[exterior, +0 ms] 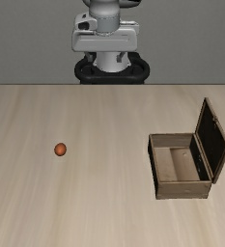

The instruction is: Pick up the egg and place it in the box

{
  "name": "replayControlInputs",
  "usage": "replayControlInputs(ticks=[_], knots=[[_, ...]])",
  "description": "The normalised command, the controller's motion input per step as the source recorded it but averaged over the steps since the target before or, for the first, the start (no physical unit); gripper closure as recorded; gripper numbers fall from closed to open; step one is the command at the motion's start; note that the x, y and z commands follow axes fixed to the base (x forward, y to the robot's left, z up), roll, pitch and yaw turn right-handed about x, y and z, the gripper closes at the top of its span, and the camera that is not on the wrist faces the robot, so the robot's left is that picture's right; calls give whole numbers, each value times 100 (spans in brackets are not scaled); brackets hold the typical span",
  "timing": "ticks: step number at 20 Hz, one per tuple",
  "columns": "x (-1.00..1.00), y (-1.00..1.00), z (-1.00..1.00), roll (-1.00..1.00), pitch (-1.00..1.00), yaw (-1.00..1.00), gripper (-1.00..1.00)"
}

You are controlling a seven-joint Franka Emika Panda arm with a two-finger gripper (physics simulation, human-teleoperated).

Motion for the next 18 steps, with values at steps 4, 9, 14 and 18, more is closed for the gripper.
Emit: replayControlInputs(ticks=[4,9,14,18], knots=[[0,-100,0,0,0,0,-100],[0,-100,0,0,0,0,-100],[60,-40,0,0,0,0,-100],[100,0,0,0,0,0,-100]])
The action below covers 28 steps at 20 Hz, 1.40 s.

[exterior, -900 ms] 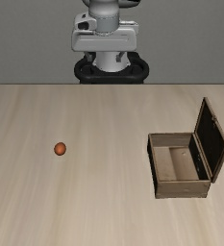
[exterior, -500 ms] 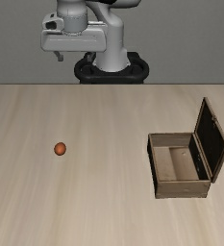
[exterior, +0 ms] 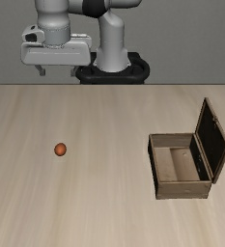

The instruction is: Pick up the egg and place it in the box

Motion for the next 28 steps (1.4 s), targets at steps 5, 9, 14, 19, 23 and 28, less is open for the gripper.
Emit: replayControlInputs(ticks=[5,9,14,19,23,28], knots=[[100,0,0,0,0,0,-100],[0,25,-75,0,0,0,-100],[0,0,-100,0,0,0,-100],[0,0,-100,0,0,0,-100],[0,0,-100,0,0,0,-100],[0,0,-80,0,0,0,100]])
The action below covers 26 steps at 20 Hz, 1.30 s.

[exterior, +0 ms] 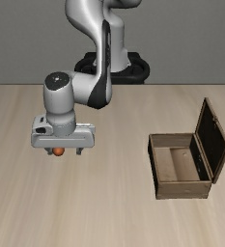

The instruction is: Pick up the egg and place it in the box

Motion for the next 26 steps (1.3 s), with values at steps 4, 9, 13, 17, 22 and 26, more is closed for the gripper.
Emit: replayControlInputs(ticks=[4,9,13,17,22,26], knots=[[0,0,0,0,0,0,100],[0,0,20,0,0,0,100],[0,0,100,0,0,0,100],[0,0,100,0,0,0,100],[0,0,100,0,0,0,100],[0,0,100,0,0,0,100]])
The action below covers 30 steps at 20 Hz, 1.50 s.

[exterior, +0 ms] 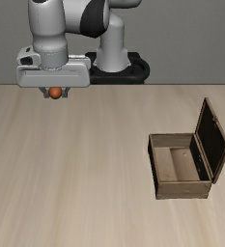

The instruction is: Pick up the egg and place it in the box

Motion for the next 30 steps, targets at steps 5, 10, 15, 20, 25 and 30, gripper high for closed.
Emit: replayControlInputs(ticks=[5,10,15,20,25,30], knots=[[0,100,0,0,0,0,100],[0,100,0,0,0,0,100],[0,100,0,0,0,0,100],[0,100,0,0,0,0,100],[0,100,0,0,0,0,100],[60,40,0,0,0,0,100]])
